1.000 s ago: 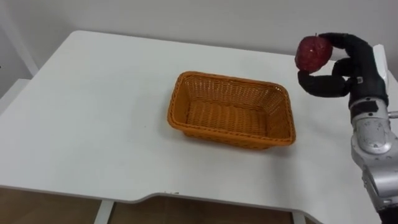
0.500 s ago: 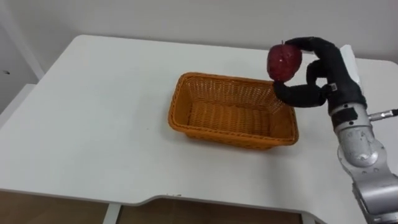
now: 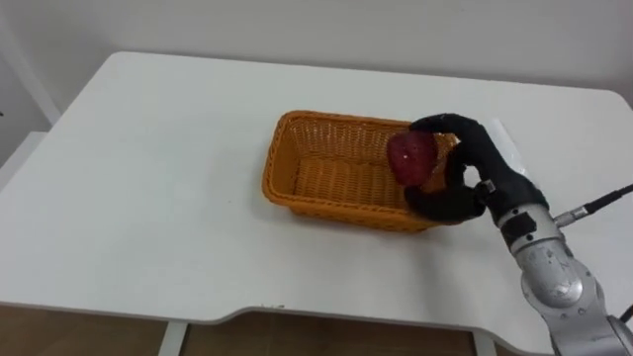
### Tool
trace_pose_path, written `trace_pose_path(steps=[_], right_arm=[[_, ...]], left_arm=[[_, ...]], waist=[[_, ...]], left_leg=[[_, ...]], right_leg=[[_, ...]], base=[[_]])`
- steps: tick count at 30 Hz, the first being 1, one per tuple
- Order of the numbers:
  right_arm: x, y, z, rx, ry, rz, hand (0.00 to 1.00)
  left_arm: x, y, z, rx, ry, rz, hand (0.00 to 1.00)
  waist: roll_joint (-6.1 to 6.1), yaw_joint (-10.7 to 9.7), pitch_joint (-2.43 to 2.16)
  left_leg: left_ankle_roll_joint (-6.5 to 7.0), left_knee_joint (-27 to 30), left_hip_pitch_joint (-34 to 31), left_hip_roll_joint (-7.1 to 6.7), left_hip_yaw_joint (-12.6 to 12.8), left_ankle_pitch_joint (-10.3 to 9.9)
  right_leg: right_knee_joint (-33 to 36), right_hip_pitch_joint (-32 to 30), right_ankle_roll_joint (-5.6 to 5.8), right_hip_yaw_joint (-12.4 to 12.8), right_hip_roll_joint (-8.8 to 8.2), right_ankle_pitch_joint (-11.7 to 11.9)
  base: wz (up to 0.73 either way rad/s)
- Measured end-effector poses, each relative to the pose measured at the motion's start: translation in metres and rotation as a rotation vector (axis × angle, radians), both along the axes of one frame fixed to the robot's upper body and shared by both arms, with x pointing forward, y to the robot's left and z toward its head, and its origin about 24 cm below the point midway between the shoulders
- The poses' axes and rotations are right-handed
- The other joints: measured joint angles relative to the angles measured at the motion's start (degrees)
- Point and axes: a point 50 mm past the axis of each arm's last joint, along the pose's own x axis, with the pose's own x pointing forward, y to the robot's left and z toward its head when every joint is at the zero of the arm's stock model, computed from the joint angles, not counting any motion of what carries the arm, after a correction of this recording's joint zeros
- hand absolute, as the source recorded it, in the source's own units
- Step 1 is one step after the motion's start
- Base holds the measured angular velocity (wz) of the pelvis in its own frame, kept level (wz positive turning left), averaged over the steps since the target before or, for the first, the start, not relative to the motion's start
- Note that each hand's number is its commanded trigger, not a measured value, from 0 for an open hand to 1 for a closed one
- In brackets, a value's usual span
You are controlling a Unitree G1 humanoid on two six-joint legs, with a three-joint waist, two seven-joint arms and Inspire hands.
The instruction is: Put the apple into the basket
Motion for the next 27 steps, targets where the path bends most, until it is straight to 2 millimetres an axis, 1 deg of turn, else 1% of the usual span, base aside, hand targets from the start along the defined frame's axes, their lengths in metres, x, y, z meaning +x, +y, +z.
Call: trace_pose_path(steps=[5, 8, 10, 12, 17, 19, 23, 25, 26, 27], right_arm=[[0.000, 0.003, 0.001, 0.004, -0.006, 0.009, 0.00], [0.000, 0.005, 0.001, 0.015, -0.007, 0.006, 0.00], [0.000, 0.005, 0.001, 0.016, -0.011, 0.002, 0.00], [0.000, 0.004, 0.001, 0.017, -0.017, -0.004, 0.00], [0.000, 0.004, 0.005, 0.027, -0.054, -0.016, 0.00], [0.001, -0.001, 0.011, 0.034, -0.088, -0.042, 0.00], [0.001, -0.013, 0.026, 0.091, -0.196, -0.118, 0.00], [-0.001, -0.024, 0.038, 0.118, -0.284, -0.182, 0.00], [-0.001, -0.028, 0.040, 0.126, -0.305, -0.203, 0.00], [-0.002, -0.036, 0.045, 0.157, -0.347, -0.252, 0.00]], left_arm=[[0.005, 0.000, 0.000, -0.002, -0.018, -0.005, 0.00], [0.006, -0.002, 0.000, -0.006, -0.027, -0.005, 0.00], [0.007, -0.002, 0.000, -0.002, -0.038, -0.006, 0.00], [0.008, -0.003, 0.000, 0.002, -0.044, -0.006, 0.00], [0.002, -0.002, -0.001, 0.003, -0.031, -0.002, 0.00], [0.001, -0.002, -0.001, 0.006, -0.031, -0.001, 0.00], [-0.006, -0.001, -0.001, 0.018, -0.017, 0.007, 0.00], [-0.009, 0.000, 0.000, 0.023, -0.023, 0.018, 0.00], [-0.010, 0.000, 0.000, 0.024, -0.027, 0.023, 0.00], [-0.016, 0.001, 0.000, 0.032, -0.017, 0.032, 0.00]], waist=[[0.10, -0.17, 0.09], [0.13, -0.34, 0.23], [-0.18, -0.47, 0.48], [-0.45, -0.59, 0.63], [-0.61, -0.80, 0.53], [-0.70, -1.25, 0.44], [-0.35, -1.85, 0.35], [-0.34, -2.43, 0.32], [-0.40, -2.69, 0.28], [-0.50, -3.21, 0.21]], left_leg=[[0.00, -0.08, 0.01, 0.03, 0.06, 0.00], [0.00, -0.10, 0.06, 0.10, 0.37, 0.00], [0.00, -0.05, 0.12, 0.11, 0.39, 0.00], [0.00, -0.04, 0.10, 0.10, 0.40, 0.00], [0.00, -0.04, 0.07, 0.08, 0.41, 0.00], [0.00, -0.06, 0.03, 0.09, 0.44, 0.00], [0.00, -0.18, 0.36, 0.15, 0.79, 0.00], [-0.01, -0.67, 0.88, 0.17, 0.79, 0.00], [-0.01, -0.65, 0.99, 0.17, 0.77, 0.00], [-0.01, -0.61, 1.15, 0.17, 0.73, 0.00]], right_leg=[[-0.12, -0.04, 0.00, 0.15, 0.04, 0.00], [-0.12, -0.01, 0.00, 0.33, 0.07, 0.00], [-0.09, 0.01, 0.00, 0.42, 0.09, 0.00], [-0.09, 0.01, 0.00, 0.44, 0.08, 0.00], [-0.08, 0.02, -0.02, 0.49, 0.09, 0.02], [-0.08, 0.03, -0.02, 0.46, 0.10, 0.02], [-0.11, 0.12, -0.01, 0.59, 0.13, 0.02], [-0.15, 0.47, -0.01, 0.51, 0.18, 0.02], [-0.21, 0.65, -0.01, 0.47, 0.18, 0.02], [-0.21, 0.82, -0.01, 0.47, 0.17, 0.01]], base=[[0.00], [0.00], [0.00], [0.00], [0.00], [0.00], [-0.03], [0.00], [0.03], [0.00]])
